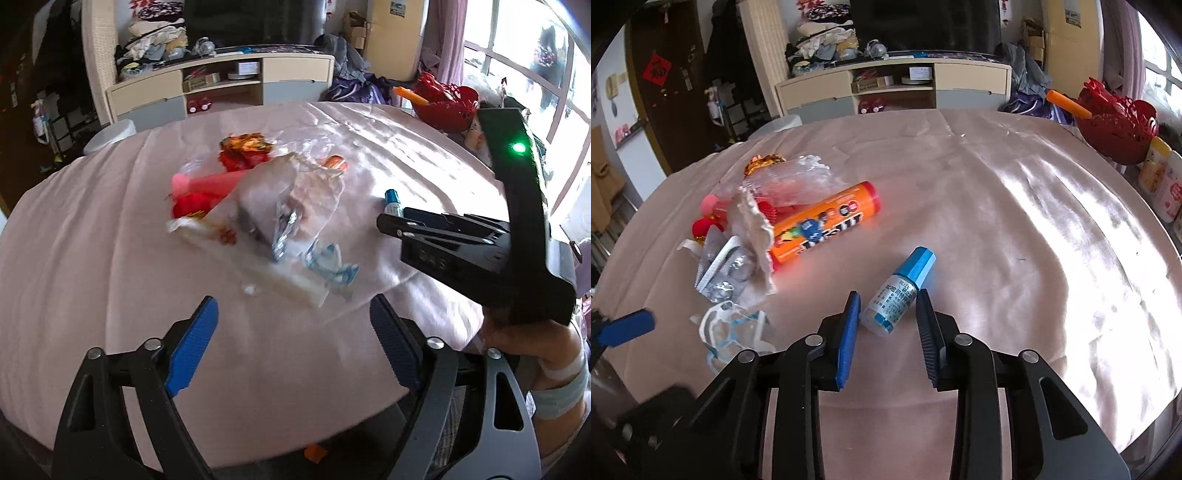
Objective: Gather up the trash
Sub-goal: 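Grasp the clear plastic scrap with the left tool while the right tool grasps the blue-capped bottle, then lower both held items into the black bin and open both tools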
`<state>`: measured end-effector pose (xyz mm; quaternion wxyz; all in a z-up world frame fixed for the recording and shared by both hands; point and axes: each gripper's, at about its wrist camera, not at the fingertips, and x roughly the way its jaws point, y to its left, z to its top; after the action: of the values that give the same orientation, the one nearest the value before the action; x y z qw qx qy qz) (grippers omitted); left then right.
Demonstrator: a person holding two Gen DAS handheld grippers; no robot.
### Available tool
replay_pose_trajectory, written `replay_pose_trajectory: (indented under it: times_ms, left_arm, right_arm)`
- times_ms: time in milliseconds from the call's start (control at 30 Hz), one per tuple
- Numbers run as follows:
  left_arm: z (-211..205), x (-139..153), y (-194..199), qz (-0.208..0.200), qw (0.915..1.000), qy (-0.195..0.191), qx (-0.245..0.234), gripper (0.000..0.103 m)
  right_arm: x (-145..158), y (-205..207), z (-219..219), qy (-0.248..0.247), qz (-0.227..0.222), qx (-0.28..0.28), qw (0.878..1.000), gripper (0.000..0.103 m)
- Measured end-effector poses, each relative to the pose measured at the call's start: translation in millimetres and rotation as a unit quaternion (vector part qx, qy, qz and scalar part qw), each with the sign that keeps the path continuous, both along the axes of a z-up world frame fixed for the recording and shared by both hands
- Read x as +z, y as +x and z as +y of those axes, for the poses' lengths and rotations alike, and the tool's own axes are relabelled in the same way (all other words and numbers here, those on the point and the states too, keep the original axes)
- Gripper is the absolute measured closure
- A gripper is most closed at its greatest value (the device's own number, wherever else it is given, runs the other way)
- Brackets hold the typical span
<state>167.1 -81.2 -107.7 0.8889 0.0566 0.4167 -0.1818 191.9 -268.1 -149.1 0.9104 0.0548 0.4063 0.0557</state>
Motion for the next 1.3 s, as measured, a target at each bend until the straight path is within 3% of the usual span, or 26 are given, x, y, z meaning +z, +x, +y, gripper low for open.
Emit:
replay_pose_trajectory:
  times_ms: [567,800,867,1300]
  left_arm:
    - [-32.2,-16.8,23.3,0.046,0.9974,-0.012,-0.055,0.094]
    - [-28.4,-4.6,0.1,0.028,0.9982,-0.008,-0.053,0.098]
    - [-24.0,2.6,-9.9,0.019,0.9986,-0.005,-0.049,0.098]
    - [19.0,51.8,-93.6,-0.028,0.9995,-0.016,-0.002,0.098]
  right_arm:
    - [-0.1,-12.8,-18.7,0.015,0.002,0.004,1.0,0.071]
    - [3.7,-29.4,-11.2,0.022,0.003,0.017,1.0,0.071]
    - [8.9,-39.1,-7.9,0.021,-0.003,0.018,1.0,0.078]
    - [39.9,-103.9,6.1,0.031,-0.034,0.04,0.998,0.082]
